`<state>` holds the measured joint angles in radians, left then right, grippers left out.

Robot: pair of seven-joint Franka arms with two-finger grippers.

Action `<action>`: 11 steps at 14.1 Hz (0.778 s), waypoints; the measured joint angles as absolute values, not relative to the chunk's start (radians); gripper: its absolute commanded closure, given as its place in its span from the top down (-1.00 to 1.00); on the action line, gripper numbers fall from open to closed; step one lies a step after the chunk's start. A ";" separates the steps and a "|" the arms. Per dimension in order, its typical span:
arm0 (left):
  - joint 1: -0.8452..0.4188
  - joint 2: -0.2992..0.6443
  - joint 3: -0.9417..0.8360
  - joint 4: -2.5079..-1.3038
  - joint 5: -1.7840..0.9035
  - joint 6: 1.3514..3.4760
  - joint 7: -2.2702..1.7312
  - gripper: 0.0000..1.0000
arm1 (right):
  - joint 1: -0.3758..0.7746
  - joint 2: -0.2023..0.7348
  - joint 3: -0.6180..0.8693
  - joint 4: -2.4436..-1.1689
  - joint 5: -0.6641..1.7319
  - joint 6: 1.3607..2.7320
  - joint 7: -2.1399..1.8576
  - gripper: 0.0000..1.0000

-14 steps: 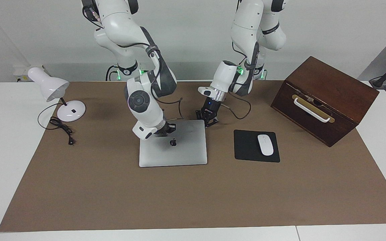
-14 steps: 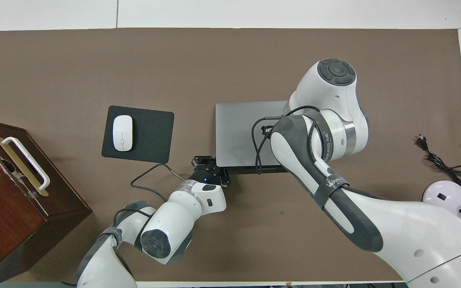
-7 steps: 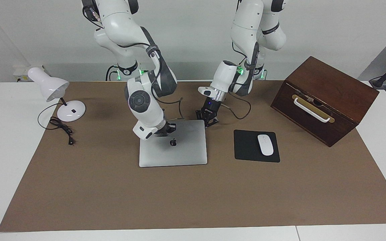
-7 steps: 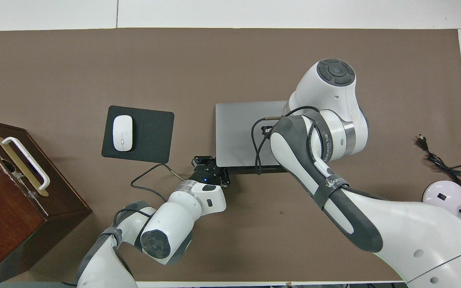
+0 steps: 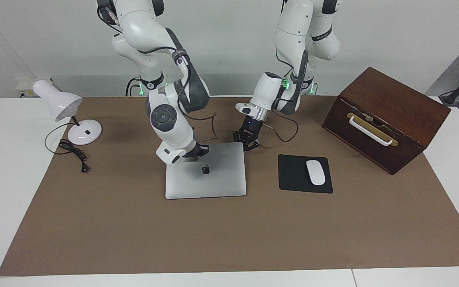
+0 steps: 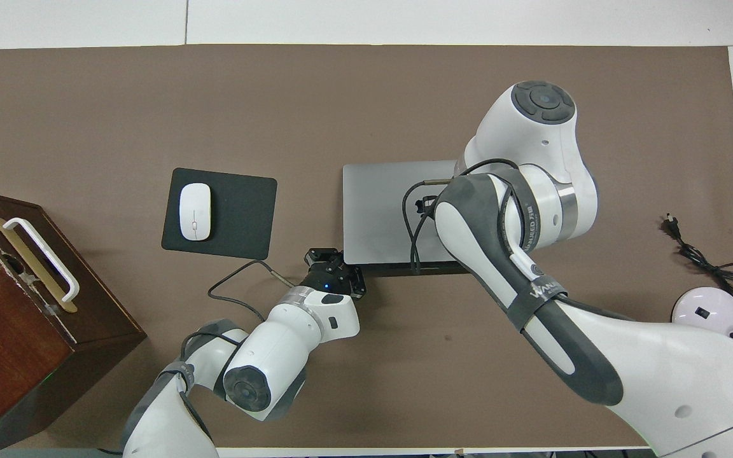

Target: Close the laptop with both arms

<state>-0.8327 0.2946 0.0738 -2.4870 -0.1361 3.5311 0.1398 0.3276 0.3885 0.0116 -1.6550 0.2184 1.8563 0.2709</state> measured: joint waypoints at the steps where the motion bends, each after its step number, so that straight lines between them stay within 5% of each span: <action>1: -0.833 0.295 0.074 -2.487 -0.136 3.531 0.140 -1.00 | 0.318 0.382 0.009 -1.636 0.218 1.839 0.271 -1.00; 11: -0.834 0.295 0.071 -2.487 -0.158 3.533 0.056 -1.00 | 0.156 0.217 0.002 -1.579 0.079 1.793 0.110 -1.00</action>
<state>-0.8337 0.2945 0.0705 -2.4869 -0.1584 3.5325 0.0556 0.1563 0.2174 0.0019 -1.5793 0.0789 1.7932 0.1102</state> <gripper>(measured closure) 0.991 0.991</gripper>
